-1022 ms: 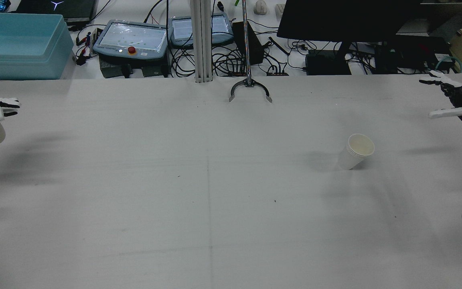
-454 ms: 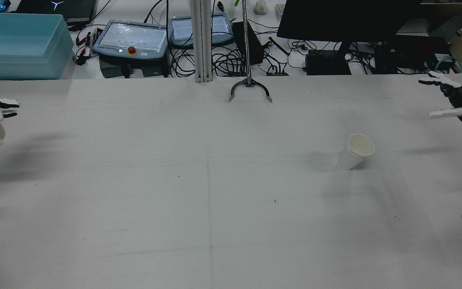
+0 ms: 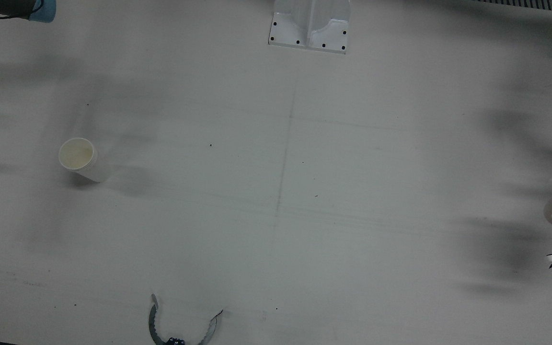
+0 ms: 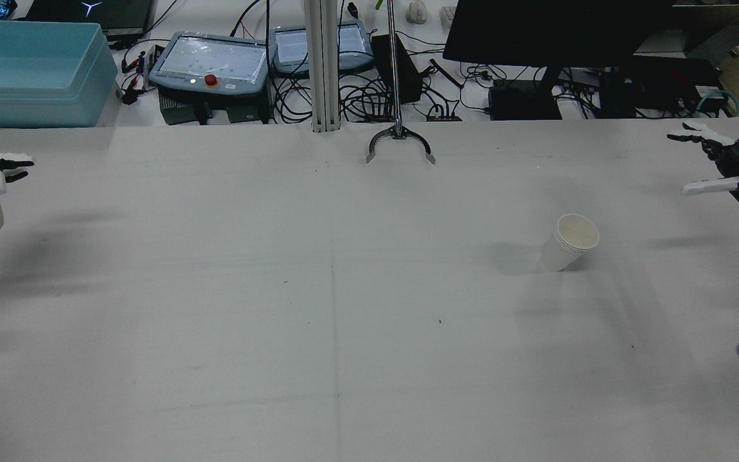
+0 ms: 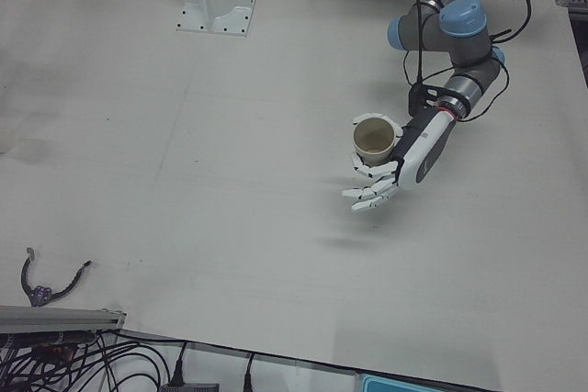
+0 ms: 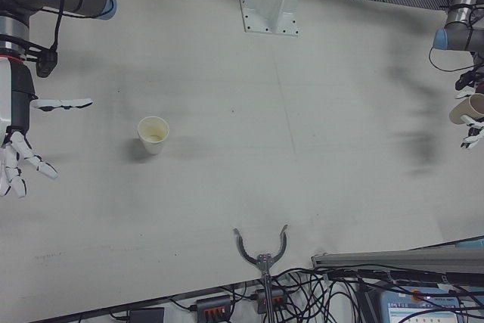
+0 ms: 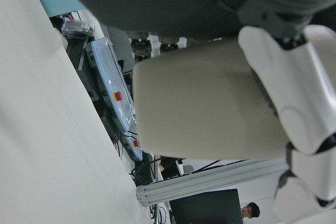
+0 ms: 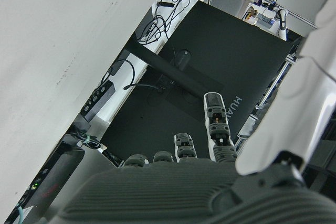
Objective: Pour water
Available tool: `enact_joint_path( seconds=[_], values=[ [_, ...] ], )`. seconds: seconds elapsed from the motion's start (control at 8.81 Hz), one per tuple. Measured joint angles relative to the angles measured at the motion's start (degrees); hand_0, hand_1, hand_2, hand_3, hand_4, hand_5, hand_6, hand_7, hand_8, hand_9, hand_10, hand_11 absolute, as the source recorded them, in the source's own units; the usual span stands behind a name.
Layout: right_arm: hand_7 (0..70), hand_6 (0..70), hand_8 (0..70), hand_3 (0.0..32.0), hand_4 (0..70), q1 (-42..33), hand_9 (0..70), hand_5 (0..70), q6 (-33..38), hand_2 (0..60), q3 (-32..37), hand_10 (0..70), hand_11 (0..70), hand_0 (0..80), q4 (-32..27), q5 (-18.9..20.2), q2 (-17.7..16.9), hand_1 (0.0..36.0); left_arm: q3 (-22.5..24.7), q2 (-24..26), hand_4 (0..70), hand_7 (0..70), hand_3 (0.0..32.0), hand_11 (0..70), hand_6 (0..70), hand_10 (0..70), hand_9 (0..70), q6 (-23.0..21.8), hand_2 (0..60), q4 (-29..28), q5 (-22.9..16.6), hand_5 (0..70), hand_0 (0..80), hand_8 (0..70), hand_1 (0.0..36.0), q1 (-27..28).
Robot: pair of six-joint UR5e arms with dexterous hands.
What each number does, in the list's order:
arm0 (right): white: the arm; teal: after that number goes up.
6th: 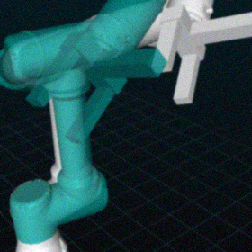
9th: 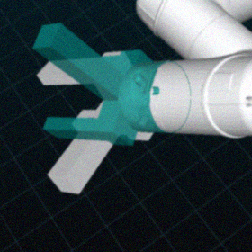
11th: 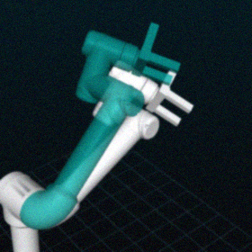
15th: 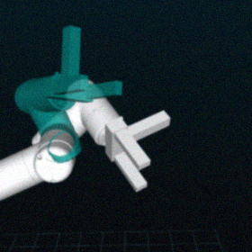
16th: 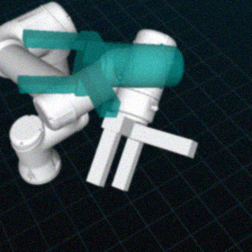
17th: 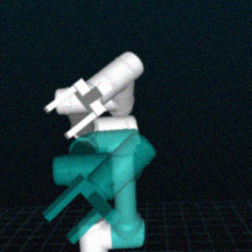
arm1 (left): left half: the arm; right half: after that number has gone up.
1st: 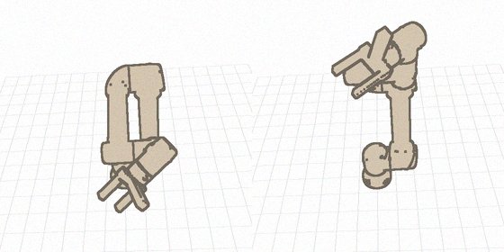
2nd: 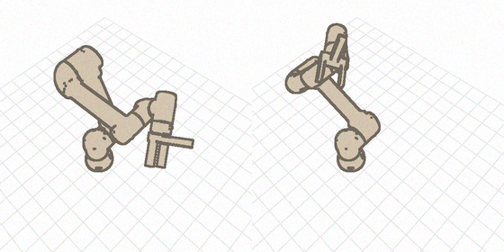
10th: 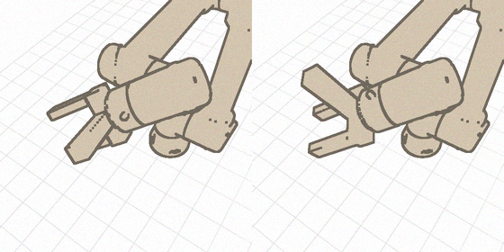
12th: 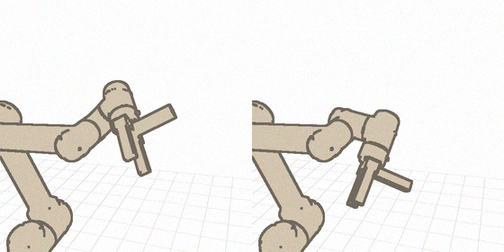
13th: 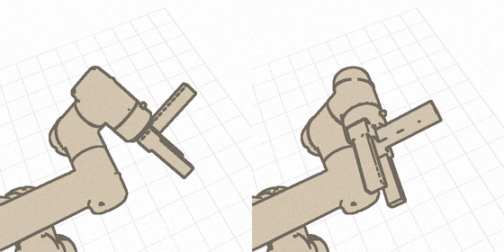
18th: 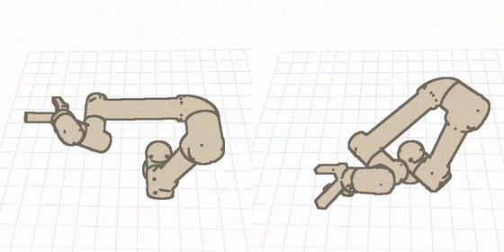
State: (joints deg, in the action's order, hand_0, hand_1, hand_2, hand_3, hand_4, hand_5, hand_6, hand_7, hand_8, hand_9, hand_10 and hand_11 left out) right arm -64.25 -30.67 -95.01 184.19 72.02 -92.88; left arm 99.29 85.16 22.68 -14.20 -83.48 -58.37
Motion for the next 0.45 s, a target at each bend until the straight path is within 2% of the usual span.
enact_joint_path(
  seconds=[0.23, 0.34, 0.45],
  values=[
    [11.1, 3.9, 0.0, 0.0, 12.3, 0.13, 0.8, 13.7, 0.0, 0.0, 0.26, 0.0, 0.0, 47.5, -0.05, 0.01, 0.09, 7.8, 0.13, 0.11, 70.0, 22.9, 0.0, 14.9, 21.0, 10.5, 14.9, -0.5, 24.7, 0.3, 0.01, 70.0, 47.4, 11.4, 6.0, -0.03],
    [10.3, 3.6, 0.0, 0.0, 14.0, 0.26, 0.6, 13.4, -0.07, 0.0, 0.1, 0.0, 0.0, 52.4, -0.06, -0.05, 0.89, 14.2, 0.2, 0.05, 70.0, 23.0, 0.0, 14.9, 21.1, 10.5, 15.0, -0.57, 28.7, 0.4, 0.01, 70.0, 47.5, 11.4, 7.3, -0.05],
    [8.6, 2.6, 0.0, 0.0, 13.3, 1.06, 0.3, 12.8, -0.25, 0.0, 0.4, 0.0, 0.2, 52.9, -0.07, -0.86, 2.89, 15.1, 0.41, -0.02, 70.0, 23.2, 0.0, 15.0, 21.2, 10.5, 15.0, -0.58, 31.8, 0.59, -0.03, 70.0, 47.5, 11.4, 8.2, -0.14]
  ],
)
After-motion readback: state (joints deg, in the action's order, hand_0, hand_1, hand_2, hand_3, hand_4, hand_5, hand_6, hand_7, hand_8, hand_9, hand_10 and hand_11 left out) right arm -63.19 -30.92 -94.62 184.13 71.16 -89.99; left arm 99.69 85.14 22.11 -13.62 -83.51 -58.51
